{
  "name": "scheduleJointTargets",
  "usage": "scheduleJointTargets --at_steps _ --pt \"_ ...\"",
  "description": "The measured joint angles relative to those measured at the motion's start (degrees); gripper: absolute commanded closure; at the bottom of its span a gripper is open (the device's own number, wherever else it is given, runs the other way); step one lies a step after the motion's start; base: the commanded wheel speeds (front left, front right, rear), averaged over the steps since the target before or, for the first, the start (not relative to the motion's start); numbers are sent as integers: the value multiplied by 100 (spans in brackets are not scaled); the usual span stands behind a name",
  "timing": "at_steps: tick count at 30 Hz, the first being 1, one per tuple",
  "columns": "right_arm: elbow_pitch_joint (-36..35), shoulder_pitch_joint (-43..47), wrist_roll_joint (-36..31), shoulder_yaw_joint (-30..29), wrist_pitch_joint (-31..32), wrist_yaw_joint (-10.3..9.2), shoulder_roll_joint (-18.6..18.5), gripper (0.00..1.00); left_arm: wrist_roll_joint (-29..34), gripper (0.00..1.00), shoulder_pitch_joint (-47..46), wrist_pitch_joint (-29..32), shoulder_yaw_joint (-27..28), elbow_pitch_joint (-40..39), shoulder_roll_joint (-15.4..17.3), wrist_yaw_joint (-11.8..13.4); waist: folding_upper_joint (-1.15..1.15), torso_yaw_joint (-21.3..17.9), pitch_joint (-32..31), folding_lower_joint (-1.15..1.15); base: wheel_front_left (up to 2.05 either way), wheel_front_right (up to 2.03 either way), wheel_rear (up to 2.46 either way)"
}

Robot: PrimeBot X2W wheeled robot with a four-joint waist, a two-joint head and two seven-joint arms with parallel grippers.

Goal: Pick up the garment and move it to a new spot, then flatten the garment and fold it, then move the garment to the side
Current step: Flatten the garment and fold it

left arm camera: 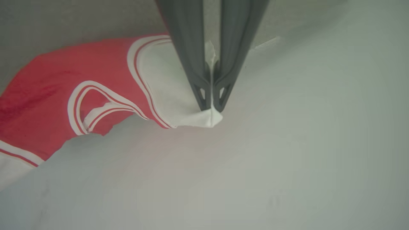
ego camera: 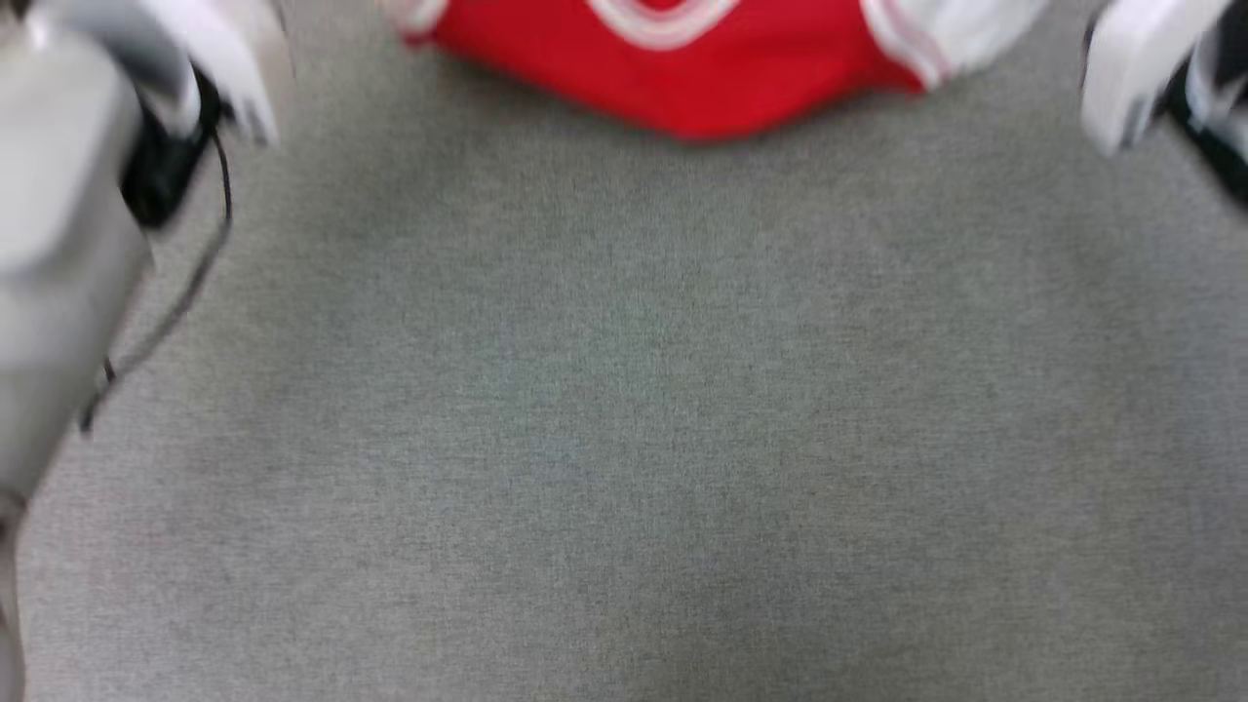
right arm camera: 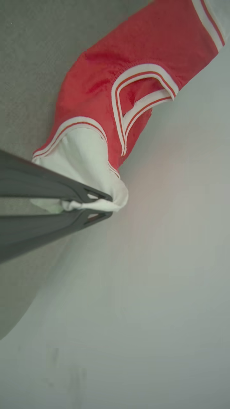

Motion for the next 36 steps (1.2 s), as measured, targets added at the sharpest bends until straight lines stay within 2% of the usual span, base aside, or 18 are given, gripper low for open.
scheduleJointTargets --at_steps 6,13,19,23,30,36 --pt "-412 1297 413 363 -234 0 -274 100 -294 100 1600 -180 -55 -855 398 354 0 0 -453 0 0 0 0" --pt "-935 2757 838 458 -335 0 -783 100 -803 100 3567 -224 -124 -2117 1101 1038 0 -59 -982 -1 0 0 0" --pt "-1335 4045 1015 101 -328 0 -1144 100 -1173 100 4842 -221 -226 -2942 1613 1584 0 -79 -1403 -1 0 0 0" --pt "-1566 4882 1089 -166 -172 -1 -1216 100 -1371 100 5511 -223 -359 -3266 1717 1812 0 -84 -1630 -1 0 0 0" --pt "-1950 6254 1102 -864 124 0 -1296 100 -1669 100 6423 -275 -445 -3578 1975 2117 0 -48 -1943 -2 0 0 0" --pt "-2519 7474 1093 -1480 615 0 -1304 100 -1817 100 6959 -308 -513 -3845 2135 2258 0 2 -2083 -2 0 0 0"
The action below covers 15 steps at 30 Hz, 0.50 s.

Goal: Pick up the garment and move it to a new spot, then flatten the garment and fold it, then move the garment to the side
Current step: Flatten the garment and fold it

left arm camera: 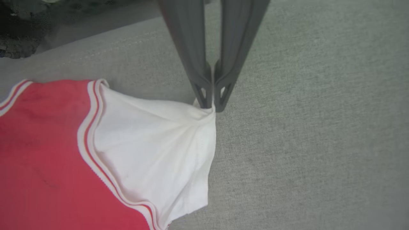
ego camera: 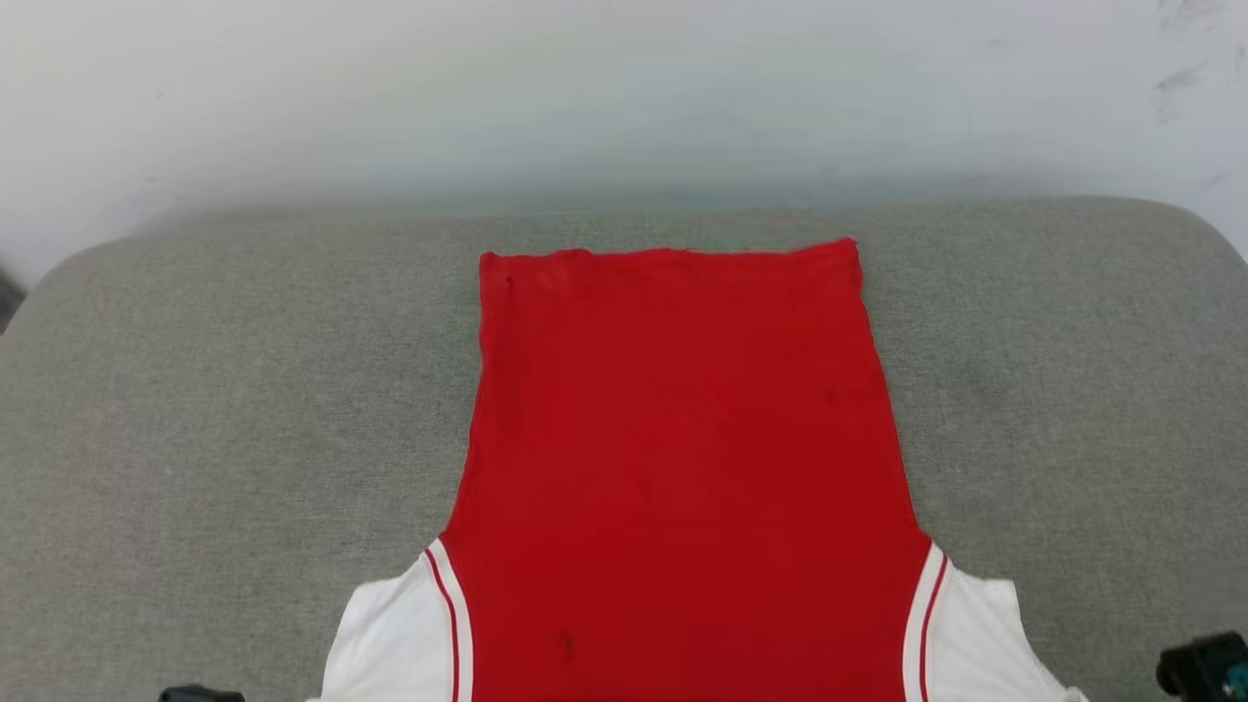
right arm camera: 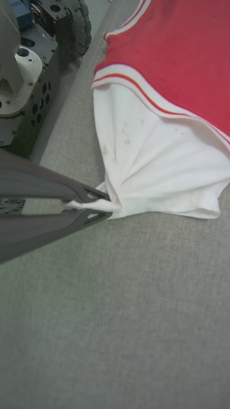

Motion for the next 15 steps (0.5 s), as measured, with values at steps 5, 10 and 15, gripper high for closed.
scheduleJointTargets --at_steps 5,10,15 --pt "-474 617 -122 -497 510 0 40 100 -73 100 166 -14 -7 -172 41 98 0 28 8 0 0 0 0" --pt "-898 717 -336 -1062 831 0 227 4 56 100 79 -16 37 -334 37 170 0 77 73 0 0 0 0" --pt "-1448 494 -601 -1705 993 -1 276 0 226 100 -123 -22 114 -555 52 279 0 115 206 1 0 0 0"
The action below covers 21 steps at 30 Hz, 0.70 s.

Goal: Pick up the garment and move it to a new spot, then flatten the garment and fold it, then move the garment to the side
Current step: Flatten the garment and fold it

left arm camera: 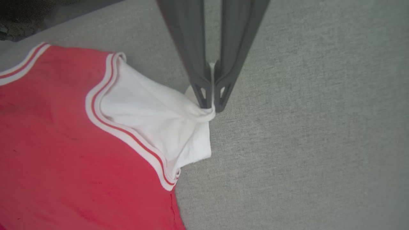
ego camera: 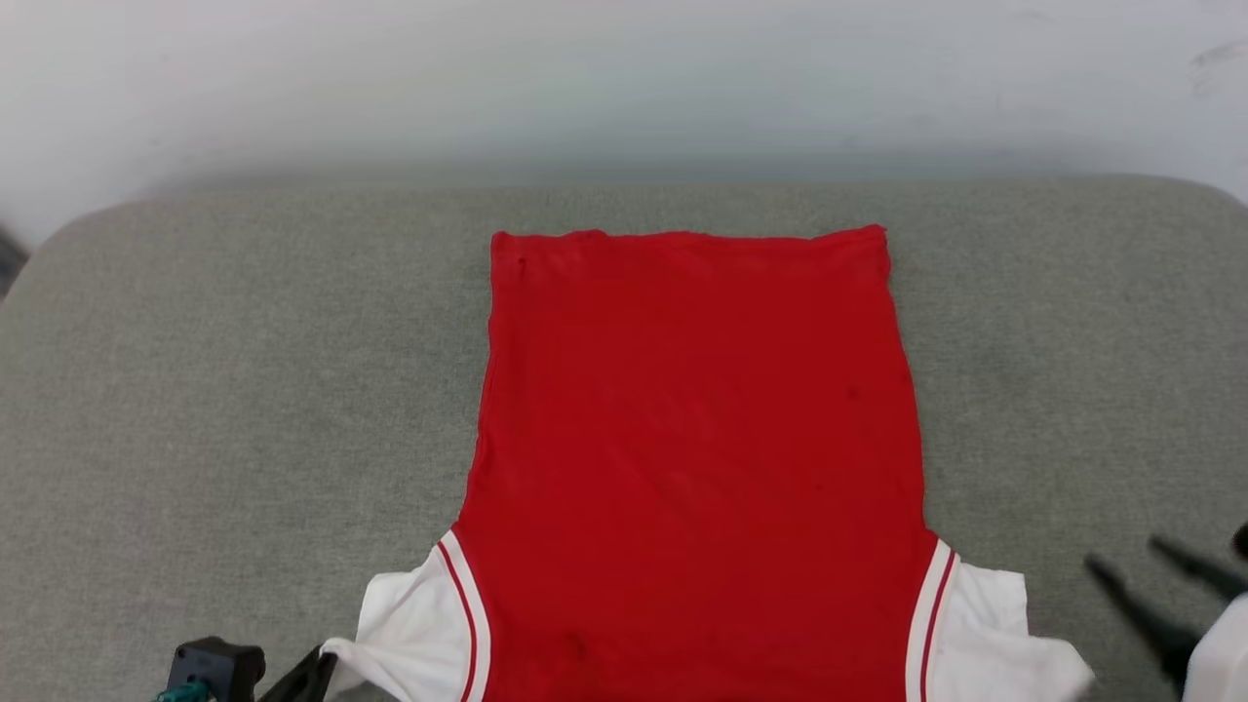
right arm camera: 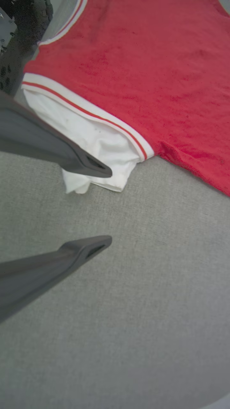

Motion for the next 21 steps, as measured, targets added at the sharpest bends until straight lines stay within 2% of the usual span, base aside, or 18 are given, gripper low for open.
scheduleJointTargets --at_steps 6,10,15,21 --pt "-727 -1017 -242 -857 153 -1 -118 0 250 100 -272 -27 164 -298 52 147 0 80 349 0 0 0 0" --pt "-935 -2096 -265 -1037 549 -1 -309 0 453 100 -500 -38 263 -499 48 201 0 182 707 1 0 0 0" --pt "-832 -3648 -120 -780 1485 0 -626 0 733 100 -806 -44 353 -714 -33 254 0 371 1247 1 0 0 0" --pt "-186 -5143 276 -145 3390 -1 -749 0 1032 100 -1087 -46 415 -891 -199 299 0 664 1897 2 0 0 0"
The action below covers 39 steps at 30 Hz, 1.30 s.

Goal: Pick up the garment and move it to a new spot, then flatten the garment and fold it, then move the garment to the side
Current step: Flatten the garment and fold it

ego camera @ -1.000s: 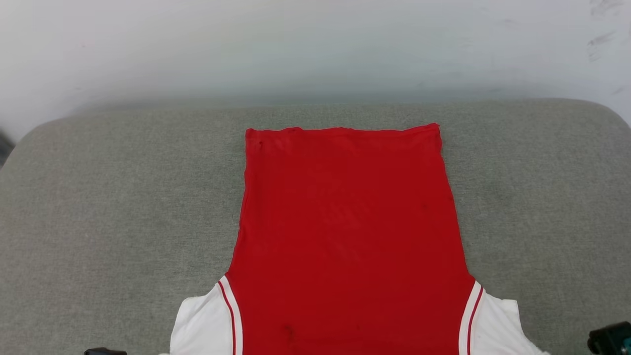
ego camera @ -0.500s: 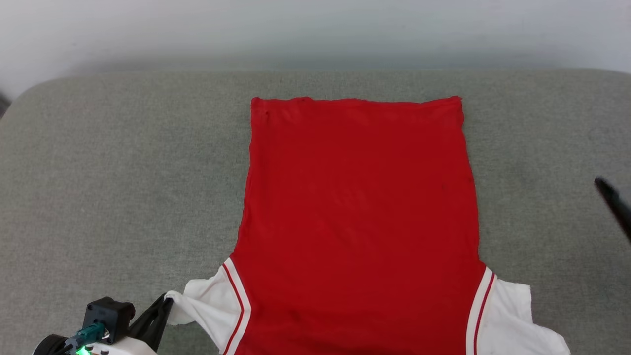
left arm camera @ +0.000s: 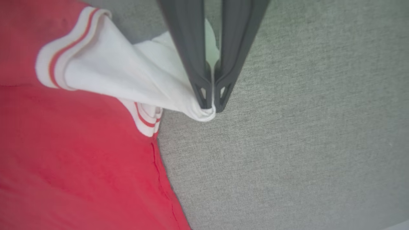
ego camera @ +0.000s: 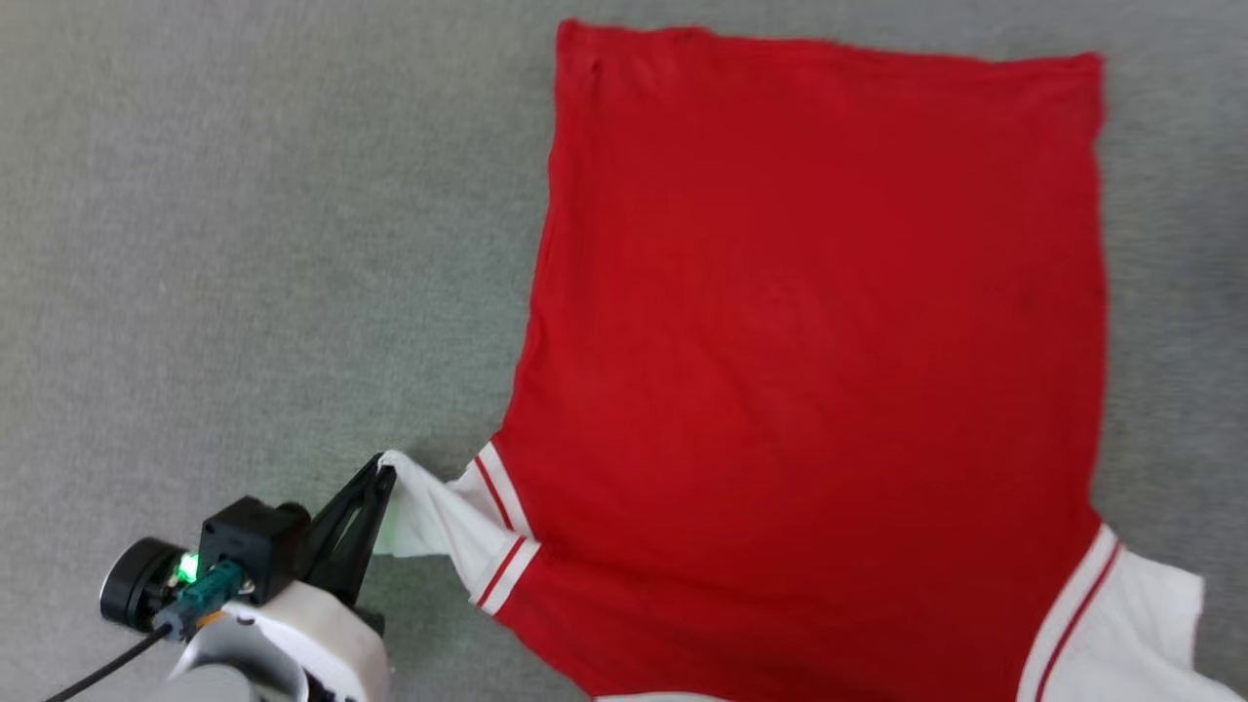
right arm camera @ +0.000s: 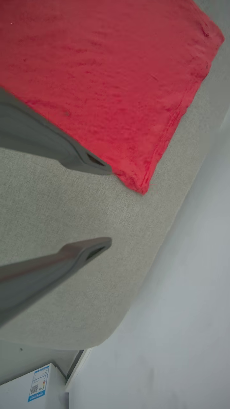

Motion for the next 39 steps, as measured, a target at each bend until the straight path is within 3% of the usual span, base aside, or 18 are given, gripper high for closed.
scheduleJointTargets --at_steps 6,10,18,23,24,25,35,39 --pt "501 -1039 81 524 1488 1 -81 0 252 100 -229 -5 81 -174 -232 82 0 338 601 0 0 0 0" --pt "754 -1444 -26 749 2089 1 -69 0 428 100 -329 -7 105 -315 -407 119 0 563 954 0 0 0 0" --pt "1306 -1608 -218 966 2165 0 89 0 656 100 -435 -33 193 -504 -675 133 0 981 1479 0 0 0 0" --pt "1372 -1585 -166 1033 2002 0 4 0 786 100 -459 -47 197 -510 -751 175 0 1116 1641 -2 0 0 0" --pt "1374 -1582 -141 1060 1969 -1 -19 75 789 100 -463 -47 196 -503 -769 176 0 1122 1641 -2 0 0 0" --pt "1376 -1576 -123 1088 1909 -1 -35 100 797 100 -466 -47 193 -490 -780 176 0 1118 1626 -2 0 0 0" --pt "1296 -1524 179 1597 1166 -1 12 100 725 100 -191 -38 255 -352 -772 272 0 922 1031 -1 0 0 0" --pt "848 -1360 407 1900 891 0 -292 100 683 100 38 -38 299 -404 -668 336 0 766 652 -1 0 0 0"
